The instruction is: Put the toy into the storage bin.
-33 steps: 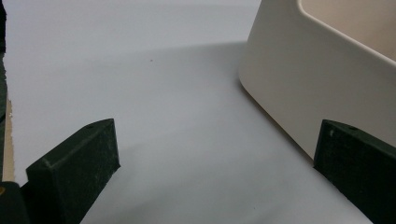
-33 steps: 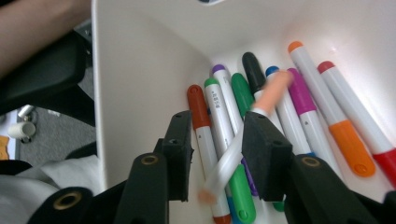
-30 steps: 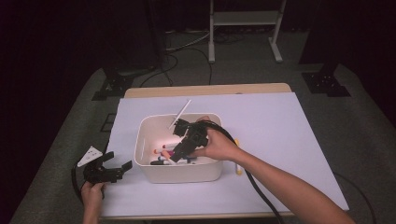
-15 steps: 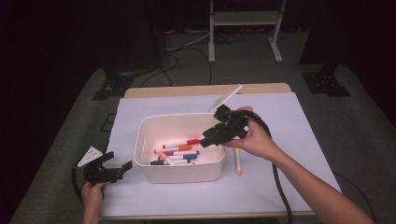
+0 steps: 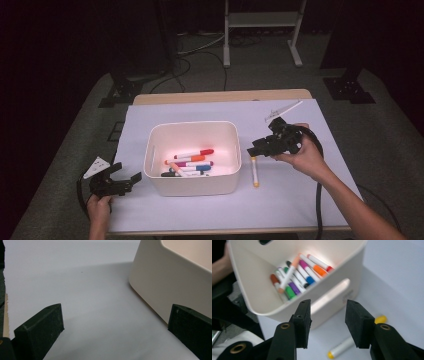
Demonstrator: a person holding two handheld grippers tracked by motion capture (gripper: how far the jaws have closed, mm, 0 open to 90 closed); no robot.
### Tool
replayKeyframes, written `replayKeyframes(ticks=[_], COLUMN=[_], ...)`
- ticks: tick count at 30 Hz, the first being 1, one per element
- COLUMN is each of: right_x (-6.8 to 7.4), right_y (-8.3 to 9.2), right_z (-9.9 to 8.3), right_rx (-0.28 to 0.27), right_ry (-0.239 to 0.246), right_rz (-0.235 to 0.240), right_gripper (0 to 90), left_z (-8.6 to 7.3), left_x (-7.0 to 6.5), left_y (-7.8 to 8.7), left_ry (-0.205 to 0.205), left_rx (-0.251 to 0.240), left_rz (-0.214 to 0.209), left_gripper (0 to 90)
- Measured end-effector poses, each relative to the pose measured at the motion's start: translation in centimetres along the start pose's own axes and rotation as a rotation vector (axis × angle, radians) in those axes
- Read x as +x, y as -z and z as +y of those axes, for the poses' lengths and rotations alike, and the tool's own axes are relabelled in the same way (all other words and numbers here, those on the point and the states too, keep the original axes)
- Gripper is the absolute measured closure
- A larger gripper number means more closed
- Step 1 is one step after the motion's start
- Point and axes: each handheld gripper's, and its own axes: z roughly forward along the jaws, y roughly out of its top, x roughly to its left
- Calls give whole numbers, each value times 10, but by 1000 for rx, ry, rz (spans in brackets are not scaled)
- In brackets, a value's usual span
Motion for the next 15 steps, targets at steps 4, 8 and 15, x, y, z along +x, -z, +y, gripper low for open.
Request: replayKeyframes(ticks=[4, 8, 15], right_x=[-13, -21, -30], right_y=[-12, -26, -58], right_z=[-13, -24, -39], right_rx=[19, 55, 101], right_ry=[-28, -42, -58], right_rz=[-45, -86, -123], right_gripper=[545, 545, 538], left_z=[0, 0, 0], left_x=[0, 0, 1], left_y=[0, 0, 1], left_ry=[3, 1, 0], left_rx=[-4, -2, -2], left_rz=[0, -2, -3], left_gripper=[0, 0, 0])
